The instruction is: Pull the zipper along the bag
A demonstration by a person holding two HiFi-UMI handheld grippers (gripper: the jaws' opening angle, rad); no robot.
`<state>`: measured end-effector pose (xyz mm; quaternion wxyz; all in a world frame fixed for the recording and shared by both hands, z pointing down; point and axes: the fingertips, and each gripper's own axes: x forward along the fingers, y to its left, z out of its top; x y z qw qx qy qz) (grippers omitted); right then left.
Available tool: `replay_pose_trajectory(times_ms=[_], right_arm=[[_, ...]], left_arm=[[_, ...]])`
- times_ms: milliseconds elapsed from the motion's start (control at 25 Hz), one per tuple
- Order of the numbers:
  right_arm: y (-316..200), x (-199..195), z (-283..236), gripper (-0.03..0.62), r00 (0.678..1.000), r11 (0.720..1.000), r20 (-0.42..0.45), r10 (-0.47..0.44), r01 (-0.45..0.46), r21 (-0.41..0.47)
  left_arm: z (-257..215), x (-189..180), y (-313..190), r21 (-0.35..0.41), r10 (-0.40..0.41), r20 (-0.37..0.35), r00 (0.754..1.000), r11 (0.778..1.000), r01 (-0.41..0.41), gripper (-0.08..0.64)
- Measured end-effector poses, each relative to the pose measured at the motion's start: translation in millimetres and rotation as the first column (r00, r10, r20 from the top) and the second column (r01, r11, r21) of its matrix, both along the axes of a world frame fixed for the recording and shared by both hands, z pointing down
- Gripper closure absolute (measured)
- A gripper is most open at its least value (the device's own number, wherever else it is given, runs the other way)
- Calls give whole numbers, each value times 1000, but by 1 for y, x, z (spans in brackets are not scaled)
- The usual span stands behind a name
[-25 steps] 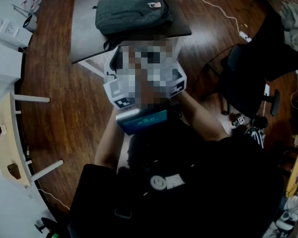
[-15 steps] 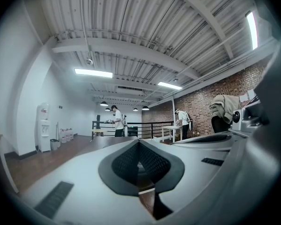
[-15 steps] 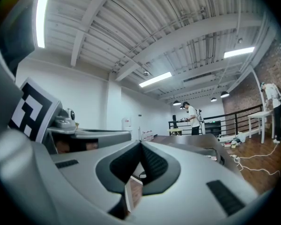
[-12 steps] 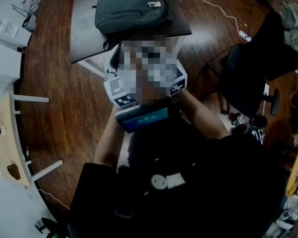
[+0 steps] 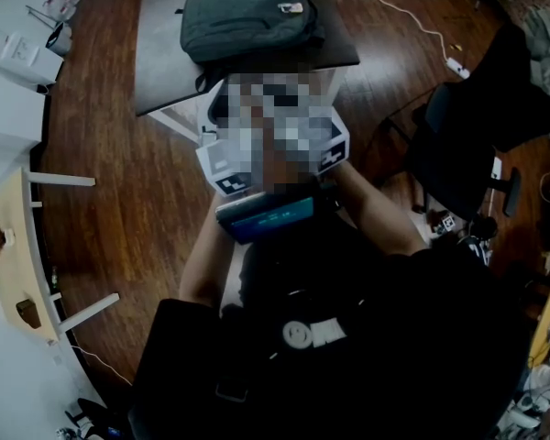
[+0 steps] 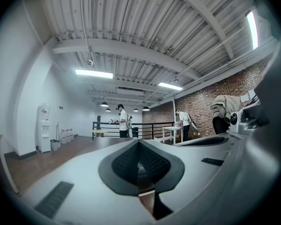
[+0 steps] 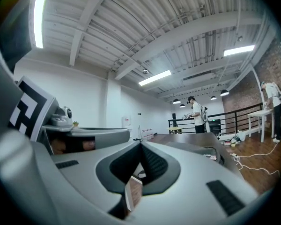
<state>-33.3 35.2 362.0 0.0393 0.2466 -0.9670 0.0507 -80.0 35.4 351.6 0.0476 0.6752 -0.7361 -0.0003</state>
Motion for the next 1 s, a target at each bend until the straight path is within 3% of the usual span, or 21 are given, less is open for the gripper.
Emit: replay_pose_trajectory(times_ms=[1000], right_arm=[[-8,-9,3,588,1000,1000,4,5,-5,-8]], left_arm=[[1,-9,-8,0,0,-1,1000,1000,0,558]])
